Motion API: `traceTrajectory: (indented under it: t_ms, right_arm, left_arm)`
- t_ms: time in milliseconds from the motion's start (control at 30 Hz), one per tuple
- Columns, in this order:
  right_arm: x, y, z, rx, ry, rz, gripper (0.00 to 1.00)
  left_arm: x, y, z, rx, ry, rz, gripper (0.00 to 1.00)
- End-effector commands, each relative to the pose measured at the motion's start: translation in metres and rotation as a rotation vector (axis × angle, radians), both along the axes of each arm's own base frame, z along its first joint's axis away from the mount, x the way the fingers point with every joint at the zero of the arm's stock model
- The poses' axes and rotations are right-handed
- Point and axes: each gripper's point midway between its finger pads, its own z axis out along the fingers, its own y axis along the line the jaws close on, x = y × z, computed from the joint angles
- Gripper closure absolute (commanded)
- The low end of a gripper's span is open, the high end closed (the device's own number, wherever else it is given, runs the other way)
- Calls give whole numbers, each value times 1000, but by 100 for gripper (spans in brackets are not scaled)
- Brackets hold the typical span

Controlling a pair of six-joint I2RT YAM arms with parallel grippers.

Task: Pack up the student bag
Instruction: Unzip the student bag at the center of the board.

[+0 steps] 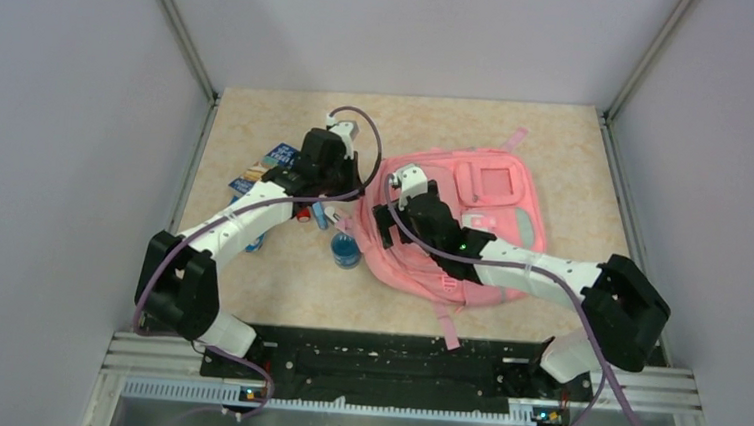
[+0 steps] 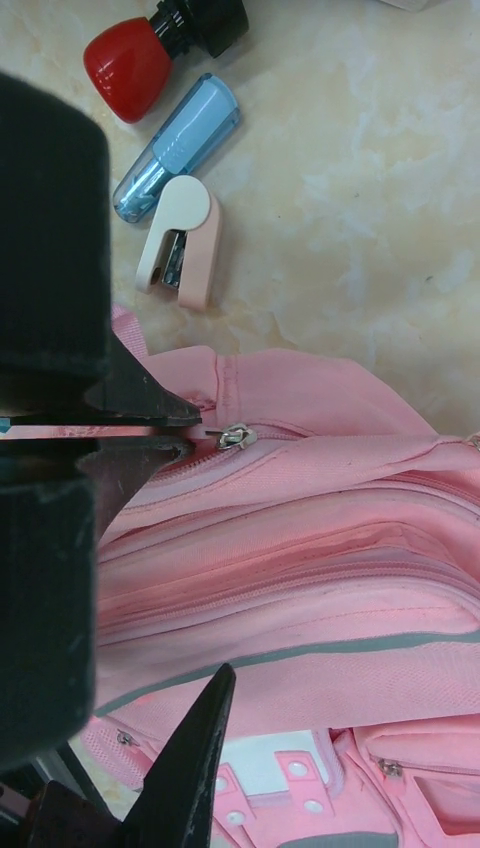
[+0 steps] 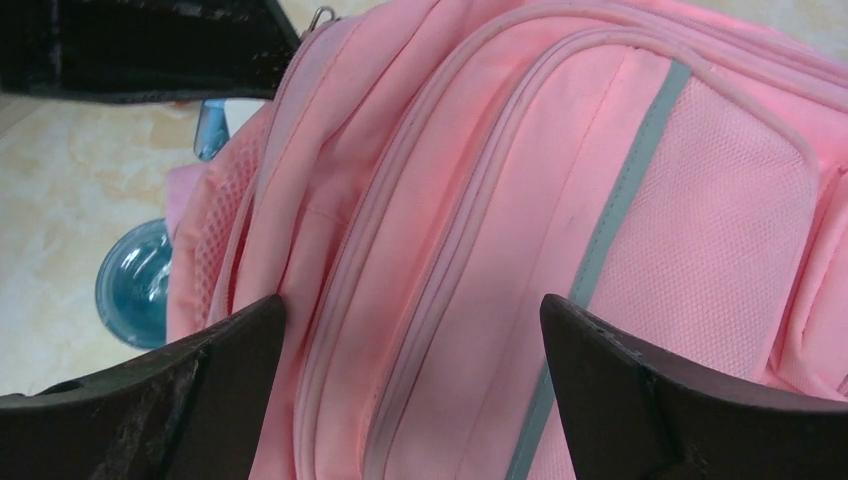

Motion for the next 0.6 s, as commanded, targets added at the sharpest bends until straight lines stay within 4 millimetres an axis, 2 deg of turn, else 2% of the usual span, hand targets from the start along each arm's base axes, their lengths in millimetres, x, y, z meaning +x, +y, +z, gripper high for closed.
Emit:
traceTrajectory:
  t_ms: [0,67,233,467,500,567]
  right_arm:
    - [29,4,23,51,-83,-153,4]
    - [34,1,19,37,-89,-190,4]
    - [33,9,10,41,-64,-167,4]
    - [43,-30,-23,-78,-70,-373,4]
    - [43,-34,-24,-86,-74,-387,6]
    - [44,-38,-27,-90,-80,-397,16]
  left_arm:
    - [9,-5,47,-85,-140,-2,100]
    - [8,-6,48,-87,-140,-4,100]
    - [8,-4,54,-91,-155,-3,100]
    - [7,1,61,-78,-190,12,100]
    - [7,2,61,-78,-193,14,100]
    - [7,2,60,-77,-191,15,100]
